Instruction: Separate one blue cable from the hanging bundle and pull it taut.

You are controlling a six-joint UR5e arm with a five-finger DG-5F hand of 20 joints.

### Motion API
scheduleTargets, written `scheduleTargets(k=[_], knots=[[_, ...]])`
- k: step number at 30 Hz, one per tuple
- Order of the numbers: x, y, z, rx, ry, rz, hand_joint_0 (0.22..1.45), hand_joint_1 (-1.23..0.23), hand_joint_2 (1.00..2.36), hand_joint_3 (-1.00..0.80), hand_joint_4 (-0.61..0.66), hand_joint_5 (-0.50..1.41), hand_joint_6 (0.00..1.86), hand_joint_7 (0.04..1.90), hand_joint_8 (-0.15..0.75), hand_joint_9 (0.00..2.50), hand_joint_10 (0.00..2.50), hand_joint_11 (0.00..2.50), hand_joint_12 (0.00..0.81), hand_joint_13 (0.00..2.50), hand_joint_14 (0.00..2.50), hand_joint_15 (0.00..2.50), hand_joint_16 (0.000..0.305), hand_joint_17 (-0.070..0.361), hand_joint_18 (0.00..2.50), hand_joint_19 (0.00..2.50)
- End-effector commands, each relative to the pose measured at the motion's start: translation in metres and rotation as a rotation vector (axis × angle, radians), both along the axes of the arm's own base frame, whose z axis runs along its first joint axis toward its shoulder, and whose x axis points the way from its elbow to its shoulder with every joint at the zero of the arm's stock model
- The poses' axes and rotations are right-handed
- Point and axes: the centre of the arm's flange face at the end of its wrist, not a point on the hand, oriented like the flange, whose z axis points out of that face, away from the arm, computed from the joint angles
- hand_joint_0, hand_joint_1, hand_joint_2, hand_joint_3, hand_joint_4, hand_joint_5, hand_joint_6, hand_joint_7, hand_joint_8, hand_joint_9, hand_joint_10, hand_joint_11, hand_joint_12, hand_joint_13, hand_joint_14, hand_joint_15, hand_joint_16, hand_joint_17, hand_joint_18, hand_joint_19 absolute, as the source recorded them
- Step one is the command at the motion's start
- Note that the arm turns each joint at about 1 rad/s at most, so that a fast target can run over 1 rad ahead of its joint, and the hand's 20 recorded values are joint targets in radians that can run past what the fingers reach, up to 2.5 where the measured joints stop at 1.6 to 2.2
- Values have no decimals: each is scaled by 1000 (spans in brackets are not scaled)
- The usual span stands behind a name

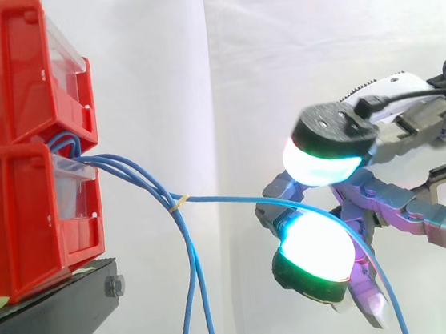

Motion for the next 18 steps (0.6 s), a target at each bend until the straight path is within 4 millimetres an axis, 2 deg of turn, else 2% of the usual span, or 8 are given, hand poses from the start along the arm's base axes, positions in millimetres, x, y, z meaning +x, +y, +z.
scheduleTargets(k=[1,3,6,9,11,13,18], knots=[[0,0,0,0,0,0,522,-193,1000,-500,32,139,501,1340,67,1889,11,258,214,1131,14,371,47,106,602,531],[0,0,0,0,0,0,553,-186,1000,-500,19,141,501,1342,47,1916,12,268,201,1143,14,373,44,100,599,538],[0,0,0,0,0,-1,601,-284,1000,-500,27,141,502,1338,33,1957,12,284,196,1166,15,376,42,94,618,547],[0,0,0,0,0,-1,665,-462,1000,-497,22,141,502,1350,43,1959,13,293,202,1168,15,377,41,93,637,538],[0,0,0,0,0,0,680,-565,1008,-418,12,142,501,1342,54,1950,13,309,203,1165,15,380,41,93,638,540],[0,0,0,0,0,0,679,-622,1009,-395,7,142,502,1338,53,1946,14,307,201,1160,14,377,41,92,632,546],[0,0,0,0,0,0,677,-652,1010,-378,4,142,502,1349,52,1932,15,301,199,1154,15,383,41,92,628,541]])
